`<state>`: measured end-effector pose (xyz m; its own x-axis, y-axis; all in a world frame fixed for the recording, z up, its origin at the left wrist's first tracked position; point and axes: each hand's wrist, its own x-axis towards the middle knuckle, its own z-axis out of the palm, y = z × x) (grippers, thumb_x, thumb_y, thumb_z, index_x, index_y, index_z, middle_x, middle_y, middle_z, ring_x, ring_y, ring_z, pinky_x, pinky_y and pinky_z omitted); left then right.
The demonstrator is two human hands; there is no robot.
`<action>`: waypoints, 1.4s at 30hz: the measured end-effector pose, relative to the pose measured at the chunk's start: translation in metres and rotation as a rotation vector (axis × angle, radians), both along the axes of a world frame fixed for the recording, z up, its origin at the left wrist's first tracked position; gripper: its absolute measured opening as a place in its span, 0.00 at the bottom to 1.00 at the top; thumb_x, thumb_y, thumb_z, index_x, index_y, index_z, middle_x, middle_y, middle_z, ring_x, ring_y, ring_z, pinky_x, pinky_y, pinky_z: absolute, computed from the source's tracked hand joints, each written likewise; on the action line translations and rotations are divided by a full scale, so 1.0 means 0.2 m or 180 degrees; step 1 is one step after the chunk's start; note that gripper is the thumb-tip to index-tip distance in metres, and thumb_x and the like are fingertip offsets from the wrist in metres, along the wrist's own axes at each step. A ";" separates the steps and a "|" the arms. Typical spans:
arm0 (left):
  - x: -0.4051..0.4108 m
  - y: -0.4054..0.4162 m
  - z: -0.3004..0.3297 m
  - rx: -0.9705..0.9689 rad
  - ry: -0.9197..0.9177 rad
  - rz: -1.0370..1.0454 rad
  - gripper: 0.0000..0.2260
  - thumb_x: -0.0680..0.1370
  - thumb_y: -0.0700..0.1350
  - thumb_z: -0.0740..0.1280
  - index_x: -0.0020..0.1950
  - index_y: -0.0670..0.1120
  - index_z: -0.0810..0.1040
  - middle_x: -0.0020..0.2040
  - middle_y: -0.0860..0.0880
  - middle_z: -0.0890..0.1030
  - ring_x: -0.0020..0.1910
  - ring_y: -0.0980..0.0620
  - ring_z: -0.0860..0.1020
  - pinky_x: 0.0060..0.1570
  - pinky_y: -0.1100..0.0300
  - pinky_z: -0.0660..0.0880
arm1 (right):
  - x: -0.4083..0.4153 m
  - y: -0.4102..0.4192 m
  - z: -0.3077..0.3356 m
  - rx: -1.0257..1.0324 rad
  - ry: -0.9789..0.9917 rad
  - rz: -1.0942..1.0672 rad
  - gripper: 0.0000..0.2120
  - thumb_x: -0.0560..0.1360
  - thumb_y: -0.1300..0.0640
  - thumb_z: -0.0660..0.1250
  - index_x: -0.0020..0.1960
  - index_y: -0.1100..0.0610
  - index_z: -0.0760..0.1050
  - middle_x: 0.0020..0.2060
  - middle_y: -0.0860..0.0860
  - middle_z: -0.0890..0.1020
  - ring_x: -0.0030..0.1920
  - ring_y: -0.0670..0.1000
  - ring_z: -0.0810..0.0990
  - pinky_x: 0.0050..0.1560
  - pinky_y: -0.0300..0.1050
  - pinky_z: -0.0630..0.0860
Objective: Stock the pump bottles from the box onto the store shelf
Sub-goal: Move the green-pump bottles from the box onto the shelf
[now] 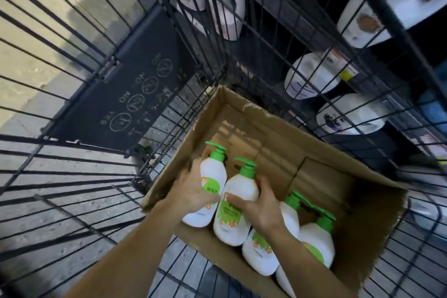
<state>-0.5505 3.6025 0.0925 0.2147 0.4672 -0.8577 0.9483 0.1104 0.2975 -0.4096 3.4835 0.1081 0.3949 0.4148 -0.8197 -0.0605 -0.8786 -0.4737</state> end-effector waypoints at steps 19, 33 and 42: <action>0.61 -0.34 1.90 0.1734 -0.2146 -0.0263 0.42 0.60 0.58 0.78 0.67 0.60 0.57 0.61 0.52 0.73 0.55 0.50 0.76 0.49 0.51 0.76 | 0.66 -0.49 1.88 0.2149 -0.1338 -0.0402 0.30 0.64 0.46 0.79 0.54 0.26 0.63 0.52 0.36 0.79 0.48 0.36 0.80 0.44 0.39 0.79; 1.07 -1.59 3.11 0.1880 -0.3595 -0.0807 0.40 0.60 0.53 0.81 0.65 0.62 0.62 0.55 0.57 0.78 0.49 0.56 0.78 0.45 0.56 0.73 | 0.93 -1.92 3.08 0.2698 -0.2866 -0.0691 0.31 0.62 0.42 0.79 0.58 0.30 0.67 0.50 0.42 0.82 0.53 0.47 0.81 0.53 0.51 0.79; 1.47 -1.69 3.32 0.1878 -0.3992 -0.1049 0.38 0.58 0.49 0.83 0.60 0.68 0.66 0.53 0.61 0.79 0.45 0.68 0.79 0.46 0.57 0.77 | 1.23 -2.08 3.27 0.2858 -0.3001 -0.1027 0.31 0.63 0.45 0.80 0.59 0.34 0.67 0.49 0.38 0.79 0.50 0.40 0.80 0.46 0.41 0.78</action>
<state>-0.2563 3.2638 0.7564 0.8414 0.4635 0.2778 -0.0154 -0.4934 0.8697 -0.1637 3.0680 0.7629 0.8360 0.4440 0.3225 0.4619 -0.2522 -0.8503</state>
